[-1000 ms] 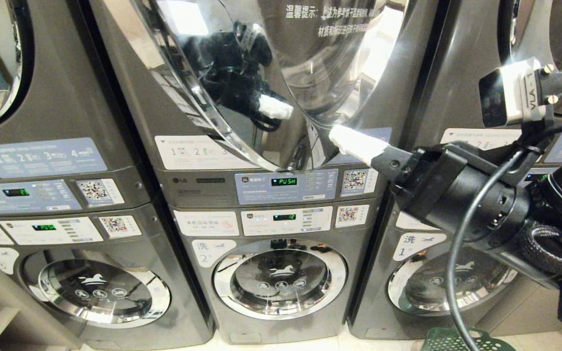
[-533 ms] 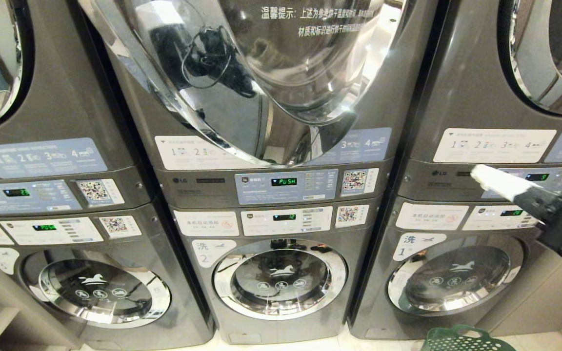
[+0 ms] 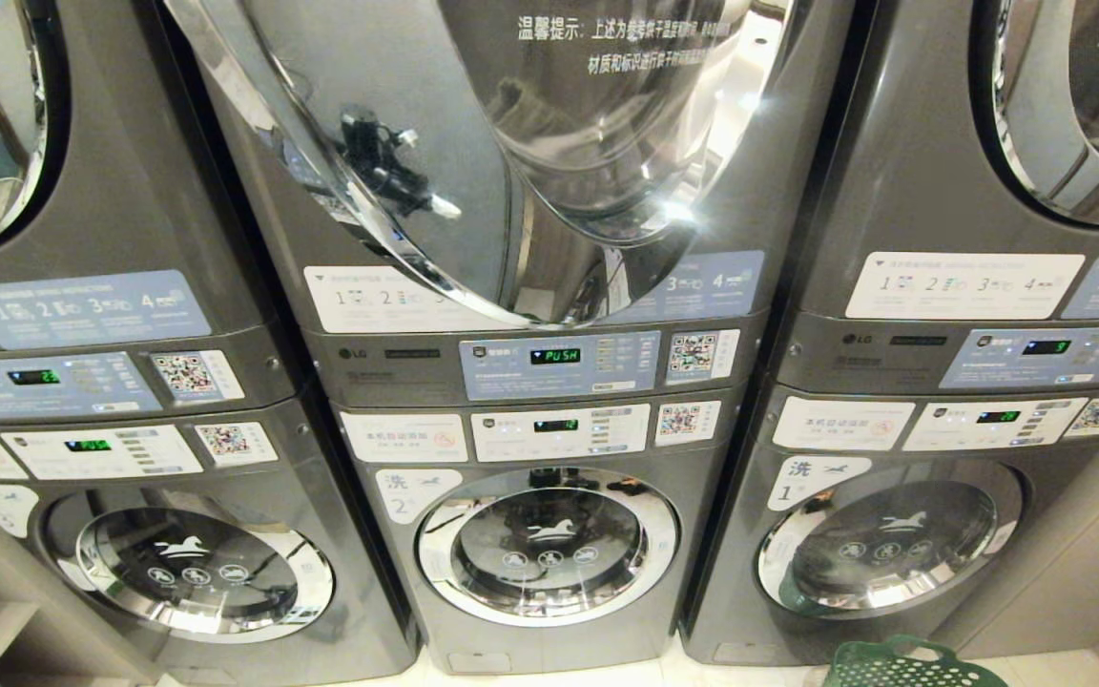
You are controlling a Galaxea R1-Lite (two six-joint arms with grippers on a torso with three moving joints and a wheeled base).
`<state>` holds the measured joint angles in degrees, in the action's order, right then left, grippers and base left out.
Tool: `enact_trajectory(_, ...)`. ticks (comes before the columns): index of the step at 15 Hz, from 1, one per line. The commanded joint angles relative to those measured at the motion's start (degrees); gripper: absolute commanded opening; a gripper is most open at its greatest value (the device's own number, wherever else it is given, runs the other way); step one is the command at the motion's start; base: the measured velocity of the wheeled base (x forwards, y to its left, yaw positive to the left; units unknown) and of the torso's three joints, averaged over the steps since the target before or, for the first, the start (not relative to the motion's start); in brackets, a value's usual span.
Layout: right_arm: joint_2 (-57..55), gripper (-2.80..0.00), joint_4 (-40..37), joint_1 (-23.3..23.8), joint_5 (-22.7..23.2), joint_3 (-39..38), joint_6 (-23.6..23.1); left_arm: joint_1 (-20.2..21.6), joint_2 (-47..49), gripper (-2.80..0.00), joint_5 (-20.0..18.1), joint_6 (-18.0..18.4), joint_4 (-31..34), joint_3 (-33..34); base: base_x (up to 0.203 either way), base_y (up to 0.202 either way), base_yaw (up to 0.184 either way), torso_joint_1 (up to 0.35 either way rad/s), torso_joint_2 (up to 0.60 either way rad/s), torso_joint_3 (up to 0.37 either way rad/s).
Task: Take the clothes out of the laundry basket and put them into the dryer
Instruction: Close the dryer
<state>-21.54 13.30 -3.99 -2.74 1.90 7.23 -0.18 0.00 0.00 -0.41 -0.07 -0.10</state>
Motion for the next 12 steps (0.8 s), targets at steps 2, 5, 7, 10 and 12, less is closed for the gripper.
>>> enact_trajectory(2, 17.32, -2.8, -11.41, 2.52, 0.44, -0.9, -2.67, 0.01, -0.03, -2.8, 0.0, -0.02, -0.01, 0.01, 0.0, 0.0, 0.0, 0.0, 0.0, 0.0)
enact_trajectory(5, 21.55, -2.8, -15.81, 3.54, 2.18, -0.84, -3.76, 0.01, -0.04, -2.8, 0.0, -0.02, -0.01, 0.01, 0.0, 0.0, 0.0, 0.0, 0.0, 0.0)
enact_trajectory(7, 21.54, -2.8, -12.95, 3.55, 0.05, -1.64, -1.55, 0.01, -0.09, -2.8, 0.0, -0.02, -0.01, 0.01, 0.0, 0.0, 0.0, 0.0, 0.0, 0.0)
enact_trajectory(10, 21.54, -2.8, -12.25, 3.55, -0.16, -1.9, -1.16, 0.01, -0.07, -2.8, 0.0, -0.02, -0.01, 0.01, 0.0, 0.0, 0.0, 0.0, 0.0, 0.0)
enact_trajectory(12, 21.5, -2.8, -12.25, 3.55, -0.16, -1.9, -1.1, 0.01, -0.09, -2.8, 0.0, -0.02, -0.01, 0.01, 0.0, 0.0, 0.0, 0.0, 0.0, 0.0)
